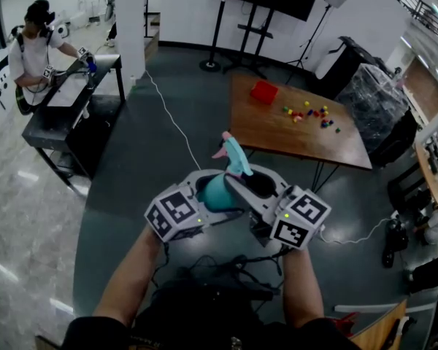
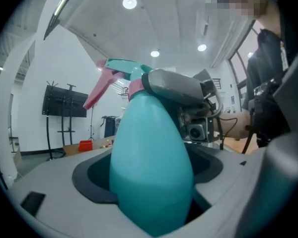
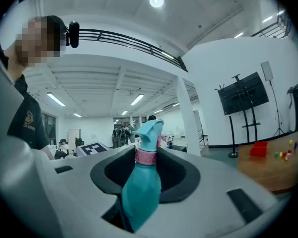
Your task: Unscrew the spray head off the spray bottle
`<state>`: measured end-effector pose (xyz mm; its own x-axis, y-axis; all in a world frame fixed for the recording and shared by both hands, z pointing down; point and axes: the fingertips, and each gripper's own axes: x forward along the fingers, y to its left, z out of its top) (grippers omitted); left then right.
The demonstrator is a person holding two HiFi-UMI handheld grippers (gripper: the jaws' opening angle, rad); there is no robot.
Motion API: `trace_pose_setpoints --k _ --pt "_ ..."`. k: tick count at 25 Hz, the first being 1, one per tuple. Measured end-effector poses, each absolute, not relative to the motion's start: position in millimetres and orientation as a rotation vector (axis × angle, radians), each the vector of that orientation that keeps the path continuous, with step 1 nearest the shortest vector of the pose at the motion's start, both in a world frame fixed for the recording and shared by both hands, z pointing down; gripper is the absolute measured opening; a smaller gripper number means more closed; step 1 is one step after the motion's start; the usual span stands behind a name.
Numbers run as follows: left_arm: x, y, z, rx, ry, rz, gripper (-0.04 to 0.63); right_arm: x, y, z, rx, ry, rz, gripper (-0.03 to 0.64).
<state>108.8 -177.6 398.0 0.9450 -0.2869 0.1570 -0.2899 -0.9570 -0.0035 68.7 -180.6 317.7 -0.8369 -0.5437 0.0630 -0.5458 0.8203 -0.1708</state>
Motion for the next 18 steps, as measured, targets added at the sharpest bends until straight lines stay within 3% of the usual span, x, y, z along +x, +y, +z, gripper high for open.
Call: trace_pose_setpoints --k 5,18 --pt "110 -165 392 3.094 -0.302 0.188 0.422 68 -171 313 0.797 -3.044 0.281 0.137" --pt "104 -175 406 3.061 -0.414 0.254 0.422 74 -180 295 0.878 -3.112 0.246 0.137"
